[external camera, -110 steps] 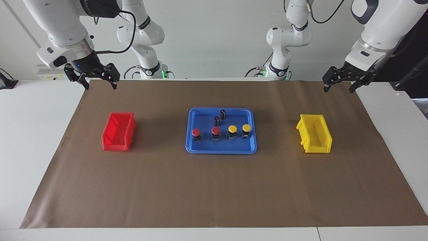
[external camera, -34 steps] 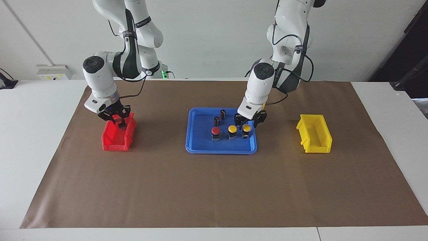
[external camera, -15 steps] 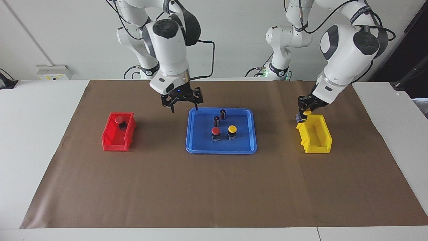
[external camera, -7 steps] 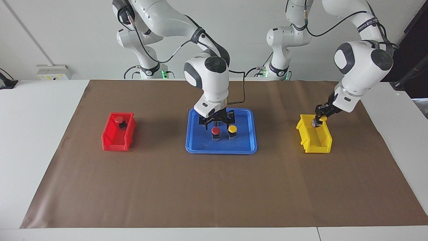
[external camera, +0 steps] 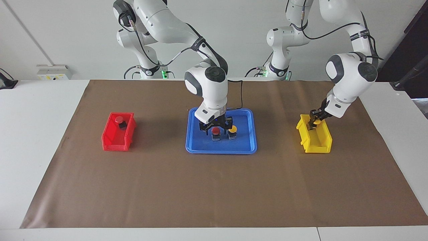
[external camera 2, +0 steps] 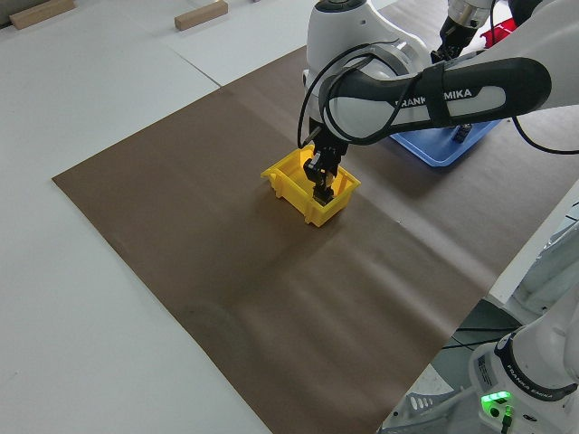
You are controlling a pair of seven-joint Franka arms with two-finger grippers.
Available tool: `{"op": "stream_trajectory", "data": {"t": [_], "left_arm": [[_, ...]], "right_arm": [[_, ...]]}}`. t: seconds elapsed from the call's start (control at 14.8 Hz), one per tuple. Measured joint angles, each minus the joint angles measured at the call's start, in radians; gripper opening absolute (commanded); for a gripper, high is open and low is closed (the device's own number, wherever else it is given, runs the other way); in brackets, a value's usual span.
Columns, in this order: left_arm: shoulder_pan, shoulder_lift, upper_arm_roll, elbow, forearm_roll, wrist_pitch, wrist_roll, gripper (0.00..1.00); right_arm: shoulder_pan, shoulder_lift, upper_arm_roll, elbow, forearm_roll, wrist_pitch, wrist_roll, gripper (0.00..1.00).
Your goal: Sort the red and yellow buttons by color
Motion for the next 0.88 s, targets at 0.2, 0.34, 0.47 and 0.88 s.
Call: {"op": "stream_trajectory", "data": {"t": [0.2, 0.34, 0.47, 0.88], "left_arm": [[-0.001, 0.000, -0.006, -0.018, 0.000, 0.029, 0.001, 0.59], [-0.001, 0.000, -0.006, -0.018, 0.000, 0.045, 0.004, 0.71], [-0.001, -0.001, -0.007, -0.017, 0.000, 0.048, 0.005, 0.72], [-0.025, 0.006, -0.013, 0.271, 0.000, -0.231, 0.011, 1.00]], "right_arm": [[0.000, 0.000, 0.000, -0.014, 0.000, 0.004, 0.000, 0.71], [0.000, 0.000, 0.000, -0.020, 0.000, 0.004, 0.000, 0.58], [0.000, 0.000, 0.002, -0.022, 0.000, 0.004, 0.000, 0.30], [-0.019, -0.020, -0.003, 0.109, 0.000, -0.194, -0.062, 0.08]]}}
